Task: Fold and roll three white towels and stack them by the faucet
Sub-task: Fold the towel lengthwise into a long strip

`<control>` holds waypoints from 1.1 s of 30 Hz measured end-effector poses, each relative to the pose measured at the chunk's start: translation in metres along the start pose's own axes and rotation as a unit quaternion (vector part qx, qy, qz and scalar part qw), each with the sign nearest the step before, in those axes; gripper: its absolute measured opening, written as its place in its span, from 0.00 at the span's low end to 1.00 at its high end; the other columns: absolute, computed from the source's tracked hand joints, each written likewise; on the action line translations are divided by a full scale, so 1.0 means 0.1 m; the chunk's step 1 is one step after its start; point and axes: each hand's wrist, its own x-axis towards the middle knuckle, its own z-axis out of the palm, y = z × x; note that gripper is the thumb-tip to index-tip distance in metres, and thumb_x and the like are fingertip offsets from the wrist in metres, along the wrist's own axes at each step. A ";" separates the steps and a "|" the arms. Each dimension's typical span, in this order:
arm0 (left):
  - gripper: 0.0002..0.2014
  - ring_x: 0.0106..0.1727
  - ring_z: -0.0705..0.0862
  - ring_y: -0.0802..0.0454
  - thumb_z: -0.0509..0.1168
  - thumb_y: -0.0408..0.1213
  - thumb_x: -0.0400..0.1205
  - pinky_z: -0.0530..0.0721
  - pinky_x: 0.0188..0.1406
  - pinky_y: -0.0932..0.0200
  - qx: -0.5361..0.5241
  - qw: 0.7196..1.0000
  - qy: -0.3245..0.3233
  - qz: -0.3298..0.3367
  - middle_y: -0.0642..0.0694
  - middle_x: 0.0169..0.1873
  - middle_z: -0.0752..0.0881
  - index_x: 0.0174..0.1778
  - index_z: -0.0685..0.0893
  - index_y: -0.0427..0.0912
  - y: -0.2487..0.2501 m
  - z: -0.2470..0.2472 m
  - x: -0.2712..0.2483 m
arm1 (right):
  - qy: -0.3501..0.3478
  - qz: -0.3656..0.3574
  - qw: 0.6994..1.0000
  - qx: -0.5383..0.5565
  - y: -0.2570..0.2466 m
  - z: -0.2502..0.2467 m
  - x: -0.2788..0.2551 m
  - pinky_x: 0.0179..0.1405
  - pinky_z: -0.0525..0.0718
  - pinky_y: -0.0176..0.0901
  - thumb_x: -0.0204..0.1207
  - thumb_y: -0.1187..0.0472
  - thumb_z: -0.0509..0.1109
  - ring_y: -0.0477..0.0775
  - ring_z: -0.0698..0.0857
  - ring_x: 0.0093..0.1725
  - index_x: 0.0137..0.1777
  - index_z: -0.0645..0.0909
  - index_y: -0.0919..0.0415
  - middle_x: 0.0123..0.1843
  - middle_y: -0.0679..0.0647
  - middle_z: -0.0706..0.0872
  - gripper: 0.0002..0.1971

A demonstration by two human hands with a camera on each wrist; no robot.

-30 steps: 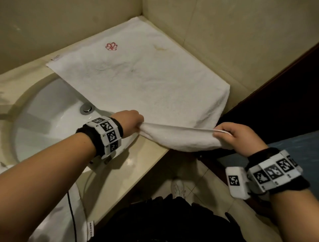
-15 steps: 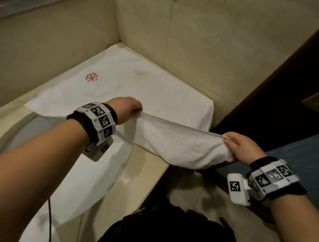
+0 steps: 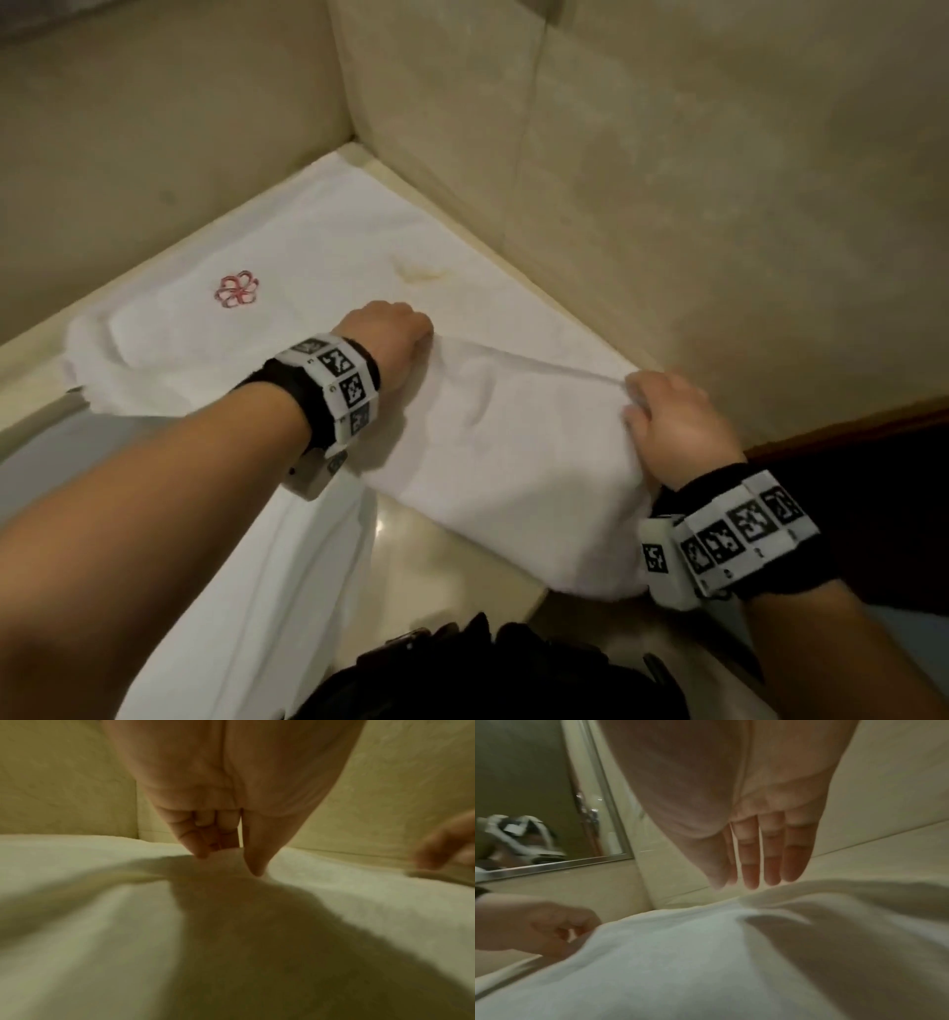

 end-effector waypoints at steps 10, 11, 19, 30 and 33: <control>0.15 0.54 0.80 0.42 0.57 0.33 0.77 0.72 0.51 0.53 0.077 0.985 0.025 -0.151 0.45 0.54 0.81 0.60 0.76 0.45 -1.06 0.02 -0.73 | -0.134 -0.332 0.930 -0.083 -1.99 0.36 0.89 0.52 0.75 0.48 0.79 0.55 0.61 0.59 0.77 0.58 0.63 0.73 0.57 0.60 0.57 0.77 0.14; 0.16 0.54 0.80 0.42 0.57 0.31 0.77 0.72 0.52 0.52 0.073 0.981 0.024 -0.177 0.45 0.55 0.81 0.60 0.76 0.45 -1.19 0.01 -0.84 | -0.133 -0.341 0.924 -0.112 -2.11 0.37 0.95 0.48 0.74 0.48 0.80 0.56 0.58 0.60 0.79 0.54 0.58 0.75 0.58 0.56 0.58 0.78 0.10; 0.20 0.61 0.79 0.43 0.57 0.30 0.77 0.73 0.60 0.52 0.026 0.959 0.053 -0.278 0.46 0.59 0.82 0.63 0.78 0.50 -1.84 -0.11 -1.40 | -0.163 -0.380 0.906 -0.092 -2.62 0.41 1.01 0.46 0.74 0.44 0.77 0.51 0.61 0.56 0.79 0.49 0.55 0.74 0.50 0.55 0.52 0.81 0.09; 0.19 0.62 0.76 0.34 0.59 0.26 0.77 0.73 0.64 0.43 -0.087 0.907 0.311 -0.271 0.36 0.62 0.78 0.65 0.77 0.42 -2.00 -0.83 -0.99 | -0.015 -0.272 0.956 0.113 -2.63 -0.11 1.58 0.36 0.60 0.43 0.82 0.56 0.57 0.65 0.81 0.47 0.38 0.76 0.62 0.42 0.66 0.84 0.14; 0.20 0.65 0.75 0.36 0.62 0.36 0.79 0.72 0.65 0.48 -0.174 0.887 0.258 -0.340 0.35 0.66 0.75 0.68 0.73 0.40 -1.95 -0.61 -0.80 | -0.072 -0.142 0.987 -0.007 -2.27 -0.04 1.92 0.56 0.74 0.49 0.82 0.56 0.55 0.68 0.79 0.61 0.59 0.77 0.71 0.62 0.72 0.81 0.19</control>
